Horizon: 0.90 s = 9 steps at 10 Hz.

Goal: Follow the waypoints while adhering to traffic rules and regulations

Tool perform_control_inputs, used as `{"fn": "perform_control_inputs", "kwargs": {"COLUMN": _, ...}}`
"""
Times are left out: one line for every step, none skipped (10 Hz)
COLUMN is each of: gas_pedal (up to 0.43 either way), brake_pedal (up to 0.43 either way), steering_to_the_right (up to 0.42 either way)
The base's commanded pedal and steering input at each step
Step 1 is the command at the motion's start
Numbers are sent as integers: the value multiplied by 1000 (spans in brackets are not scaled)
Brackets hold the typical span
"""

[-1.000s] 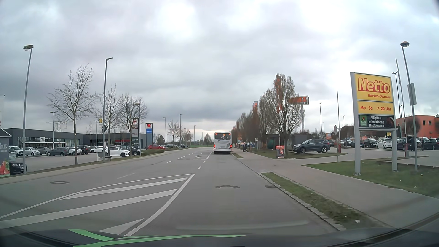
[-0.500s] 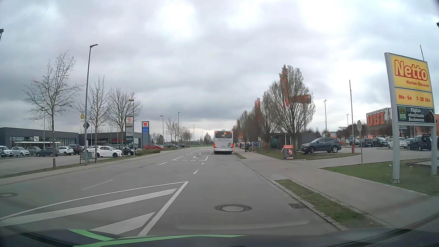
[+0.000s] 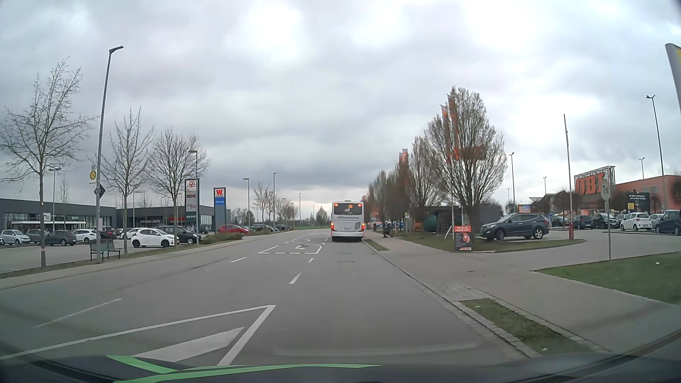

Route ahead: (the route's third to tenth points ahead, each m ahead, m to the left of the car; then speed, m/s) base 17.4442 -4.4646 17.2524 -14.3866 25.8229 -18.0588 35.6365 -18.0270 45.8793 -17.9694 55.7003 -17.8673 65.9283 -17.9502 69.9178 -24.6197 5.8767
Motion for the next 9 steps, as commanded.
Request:
{"fn": "perform_control_inputs", "kwargs": {"gas_pedal": 0, "brake_pedal": 165, "steering_to_the_right": -1}}
{"fn": "perform_control_inputs", "kwargs": {"gas_pedal": 0, "brake_pedal": 177, "steering_to_the_right": -1}}
{"fn": "perform_control_inputs", "kwargs": {"gas_pedal": 0, "brake_pedal": 189, "steering_to_the_right": -1}}
{"fn": "perform_control_inputs", "kwargs": {"gas_pedal": 0, "brake_pedal": 195, "steering_to_the_right": 0}}
{"fn": "perform_control_inputs", "kwargs": {"gas_pedal": 0, "brake_pedal": 195, "steering_to_the_right": 2}}
{"fn": "perform_control_inputs", "kwargs": {"gas_pedal": 0, "brake_pedal": 201, "steering_to_the_right": 9}}
{"fn": "perform_control_inputs", "kwargs": {"gas_pedal": 0, "brake_pedal": 201, "steering_to_the_right": 14}}
{"fn": "perform_control_inputs", "kwargs": {"gas_pedal": 0, "brake_pedal": 201, "steering_to_the_right": 17}}
{"fn": "perform_control_inputs", "kwargs": {"gas_pedal": 0, "brake_pedal": 201, "steering_to_the_right": 23}}
